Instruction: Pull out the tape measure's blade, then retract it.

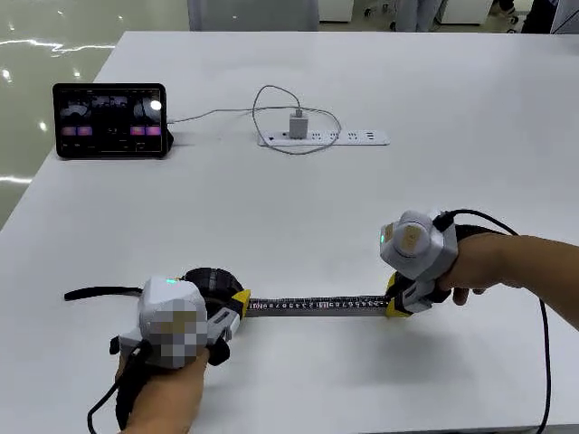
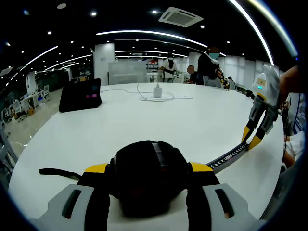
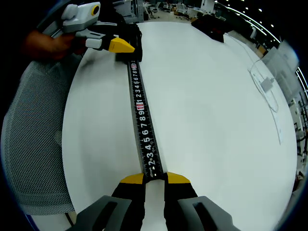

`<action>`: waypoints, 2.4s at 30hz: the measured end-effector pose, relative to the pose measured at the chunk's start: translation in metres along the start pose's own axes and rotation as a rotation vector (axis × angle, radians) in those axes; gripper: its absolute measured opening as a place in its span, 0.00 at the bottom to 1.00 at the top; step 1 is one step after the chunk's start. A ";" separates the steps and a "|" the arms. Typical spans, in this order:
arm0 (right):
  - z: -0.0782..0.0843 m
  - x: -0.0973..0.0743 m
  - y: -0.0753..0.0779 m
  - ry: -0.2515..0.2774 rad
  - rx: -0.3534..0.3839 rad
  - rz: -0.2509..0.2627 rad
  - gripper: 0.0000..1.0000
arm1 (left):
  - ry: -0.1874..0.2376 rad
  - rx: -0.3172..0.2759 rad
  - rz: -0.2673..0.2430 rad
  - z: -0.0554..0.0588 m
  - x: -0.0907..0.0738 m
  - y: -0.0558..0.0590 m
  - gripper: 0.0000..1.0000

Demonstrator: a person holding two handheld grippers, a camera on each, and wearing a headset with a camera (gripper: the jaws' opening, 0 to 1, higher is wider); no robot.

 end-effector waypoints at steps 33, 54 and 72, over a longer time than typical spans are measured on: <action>-0.010 0.004 -0.001 -0.002 0.007 0.001 0.11 | -0.003 0.011 0.001 0.001 0.001 -0.001 0.60; -0.018 0.005 -0.003 0.001 0.008 0.011 0.10 | -0.004 0.016 0.001 0.000 0.002 -0.001 0.60; -0.025 0.007 -0.004 0.013 0.015 0.006 0.10 | -0.004 0.016 0.002 0.000 0.001 0.000 0.60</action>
Point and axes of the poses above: the centre of the closed fingertips' face, and the gripper's own axes: x roughly forward along the fingers, y roughly to its right, z roughly out of its underside, the point moved 1 cm from there along -x, roughly backward along the fingers, and after that the axes turned 12 degrees about z, right-handed, at the moved point
